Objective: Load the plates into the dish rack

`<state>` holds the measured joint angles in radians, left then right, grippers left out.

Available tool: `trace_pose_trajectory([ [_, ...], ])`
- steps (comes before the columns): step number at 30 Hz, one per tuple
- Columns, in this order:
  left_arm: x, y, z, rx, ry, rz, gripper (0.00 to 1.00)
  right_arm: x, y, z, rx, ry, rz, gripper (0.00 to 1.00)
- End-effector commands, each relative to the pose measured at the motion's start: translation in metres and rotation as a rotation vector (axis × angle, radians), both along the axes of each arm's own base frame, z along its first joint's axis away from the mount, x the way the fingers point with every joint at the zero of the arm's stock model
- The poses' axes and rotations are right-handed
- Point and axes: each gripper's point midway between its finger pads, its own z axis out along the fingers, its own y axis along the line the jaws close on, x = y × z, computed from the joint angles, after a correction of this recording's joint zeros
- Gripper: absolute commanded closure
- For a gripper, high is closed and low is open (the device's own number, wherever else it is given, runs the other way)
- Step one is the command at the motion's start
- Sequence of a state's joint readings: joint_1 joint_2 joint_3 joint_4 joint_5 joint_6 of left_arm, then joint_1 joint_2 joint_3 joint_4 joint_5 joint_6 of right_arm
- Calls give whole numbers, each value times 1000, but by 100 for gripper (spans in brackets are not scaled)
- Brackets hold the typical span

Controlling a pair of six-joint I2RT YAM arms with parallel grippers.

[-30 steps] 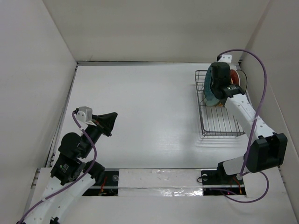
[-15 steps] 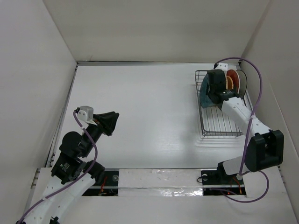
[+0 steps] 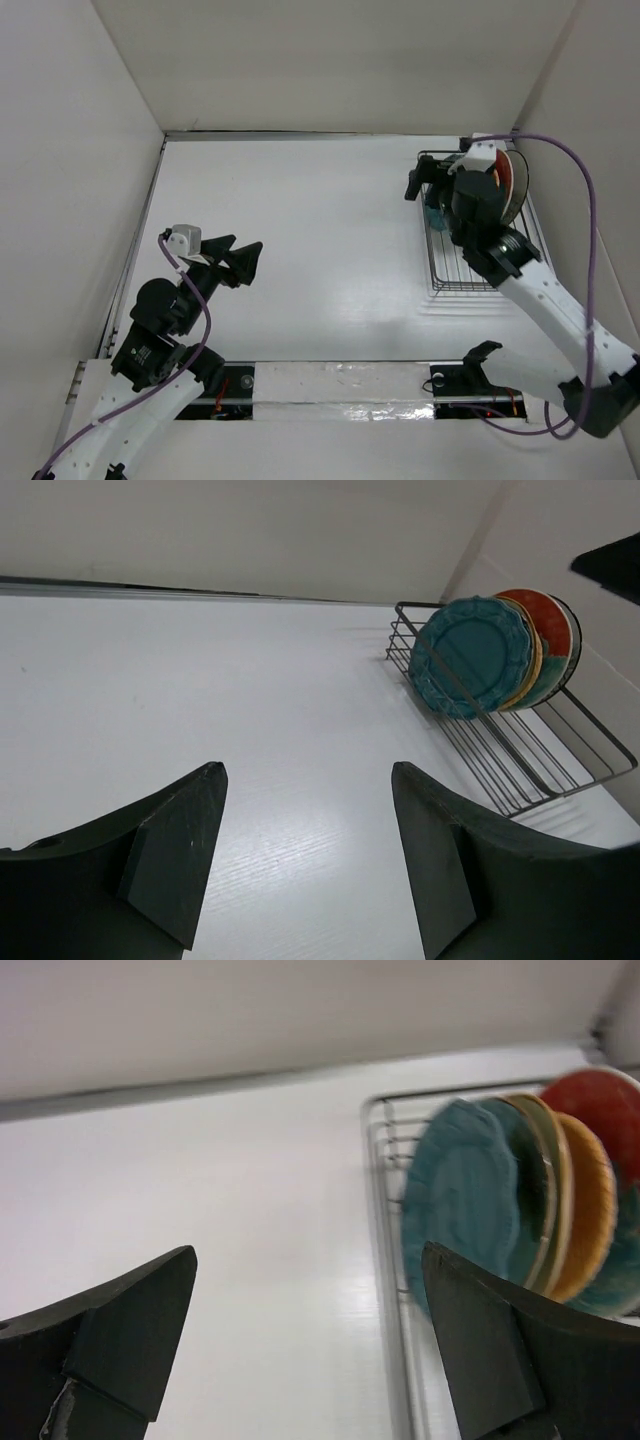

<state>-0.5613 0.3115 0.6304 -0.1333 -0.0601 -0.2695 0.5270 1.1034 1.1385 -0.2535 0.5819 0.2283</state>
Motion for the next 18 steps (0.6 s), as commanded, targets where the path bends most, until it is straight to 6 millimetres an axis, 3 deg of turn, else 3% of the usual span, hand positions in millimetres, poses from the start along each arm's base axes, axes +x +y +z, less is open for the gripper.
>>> trace_pose_trajectory([
  [1,1,7,24,-22,-51,34,36,-35,26,60,137,-209,169,1],
  [2,2,8,26,-23,-54,42,35,-56,43,74,180,-268,293,1],
  [4,3,11,31,-29,-56,63,34,-76,56,90,215,-323,406,1],
  [7,0,18,57,-49,-98,86,32,-115,74,112,249,-398,601,2],
  [10,-5,26,84,-76,-142,107,28,-146,69,139,277,-483,696,2],
  [11,-10,29,101,-91,-177,108,26,-157,70,146,282,-505,739,1],
  [13,-13,33,116,-115,-205,117,24,-174,64,153,303,-546,773,1],
  [15,-16,34,128,-141,-235,114,24,-182,63,160,316,-592,799,1],
  [18,-8,31,126,-145,-209,123,23,-176,66,146,326,-566,786,2],
])
